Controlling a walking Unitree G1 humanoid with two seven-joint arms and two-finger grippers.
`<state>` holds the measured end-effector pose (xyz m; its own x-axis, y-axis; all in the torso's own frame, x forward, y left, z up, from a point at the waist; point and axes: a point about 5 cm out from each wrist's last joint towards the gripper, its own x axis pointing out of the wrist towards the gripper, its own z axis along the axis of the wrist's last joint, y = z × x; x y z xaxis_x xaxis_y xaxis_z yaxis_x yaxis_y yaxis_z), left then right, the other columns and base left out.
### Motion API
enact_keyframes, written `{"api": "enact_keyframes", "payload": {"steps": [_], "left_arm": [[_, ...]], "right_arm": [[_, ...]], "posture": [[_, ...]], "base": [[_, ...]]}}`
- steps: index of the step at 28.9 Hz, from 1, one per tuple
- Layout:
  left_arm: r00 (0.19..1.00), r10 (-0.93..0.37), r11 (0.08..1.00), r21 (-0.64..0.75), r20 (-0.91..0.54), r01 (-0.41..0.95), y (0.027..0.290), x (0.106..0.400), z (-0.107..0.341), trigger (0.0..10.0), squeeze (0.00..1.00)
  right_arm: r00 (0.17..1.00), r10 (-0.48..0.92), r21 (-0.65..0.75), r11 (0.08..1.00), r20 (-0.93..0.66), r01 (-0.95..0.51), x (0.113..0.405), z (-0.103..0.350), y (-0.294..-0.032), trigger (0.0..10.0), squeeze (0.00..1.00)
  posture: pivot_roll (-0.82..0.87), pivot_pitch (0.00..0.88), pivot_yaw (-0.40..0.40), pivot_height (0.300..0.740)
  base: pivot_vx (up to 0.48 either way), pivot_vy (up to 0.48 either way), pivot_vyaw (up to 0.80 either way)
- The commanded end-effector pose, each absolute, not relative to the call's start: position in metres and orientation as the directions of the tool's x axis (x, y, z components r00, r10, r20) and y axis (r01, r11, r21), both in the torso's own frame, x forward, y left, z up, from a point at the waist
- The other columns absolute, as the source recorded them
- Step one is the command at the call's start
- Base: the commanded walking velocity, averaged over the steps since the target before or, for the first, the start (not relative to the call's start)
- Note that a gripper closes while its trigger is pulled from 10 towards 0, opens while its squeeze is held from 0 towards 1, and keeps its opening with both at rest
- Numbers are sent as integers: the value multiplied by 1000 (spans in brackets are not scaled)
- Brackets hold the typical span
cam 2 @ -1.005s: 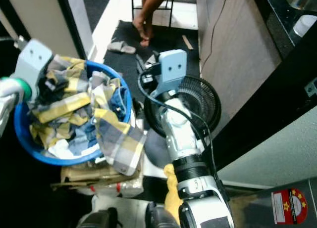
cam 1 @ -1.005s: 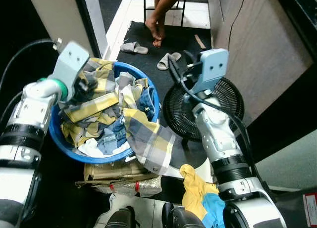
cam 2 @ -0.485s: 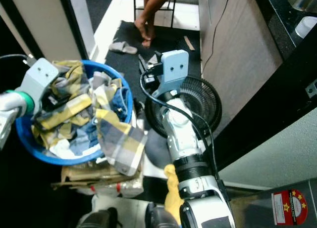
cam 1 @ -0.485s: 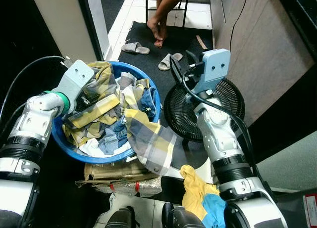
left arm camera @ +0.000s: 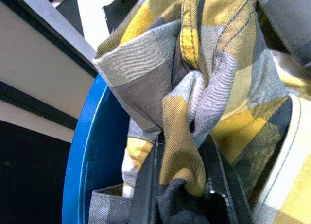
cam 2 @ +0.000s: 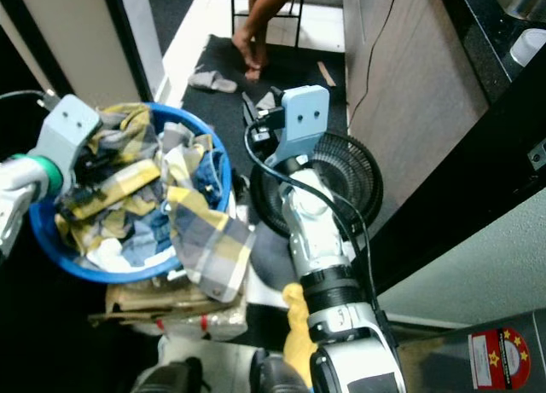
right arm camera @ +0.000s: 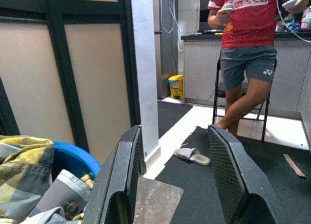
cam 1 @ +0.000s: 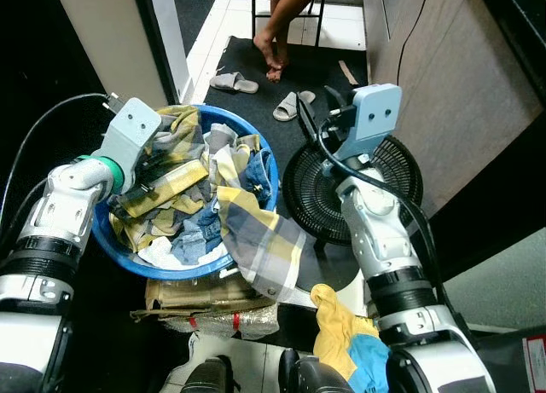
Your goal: Clothes washing
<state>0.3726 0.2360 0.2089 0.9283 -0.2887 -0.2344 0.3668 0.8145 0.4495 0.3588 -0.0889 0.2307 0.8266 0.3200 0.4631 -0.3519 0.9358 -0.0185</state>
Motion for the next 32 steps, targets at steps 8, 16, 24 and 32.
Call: {"api": "enact_keyframes", "payload": {"steps": [8, 16, 24, 32], "left_arm": [[926, -377, 881, 303, -12, 363, 217, 366, 243, 0, 0], [644, -541, 832, 234, 542, 502, 175, 322, 362, 10000, 0], [433, -540, 776, 228, 722, 588, 169, 282, 418, 10000, 0], [445, -552, 788, 268, 705, 554, 177, 272, 431, 10000, 0]], "right_arm": [[824, 307, -29, 942, 476, -334, 359, 233, -93, 10000, 0], [780, 286, -34, 946, 557, -322, 356, 260, -99, 10000, 0], [751, 275, -32, 947, 600, -321, 352, 274, -101, 10000, 0], [734, 262, -24, 948, 627, -318, 348, 283, -101, 10000, 0]], "posture": [[129, 97, 45, 740], [112, 69, 41, 740], [110, 68, 39, 740], [111, 67, 45, 740]], "base": [[0, 0, 0], [0, 0, 0], [0, 0, 0], [0, 0, 0]]}}
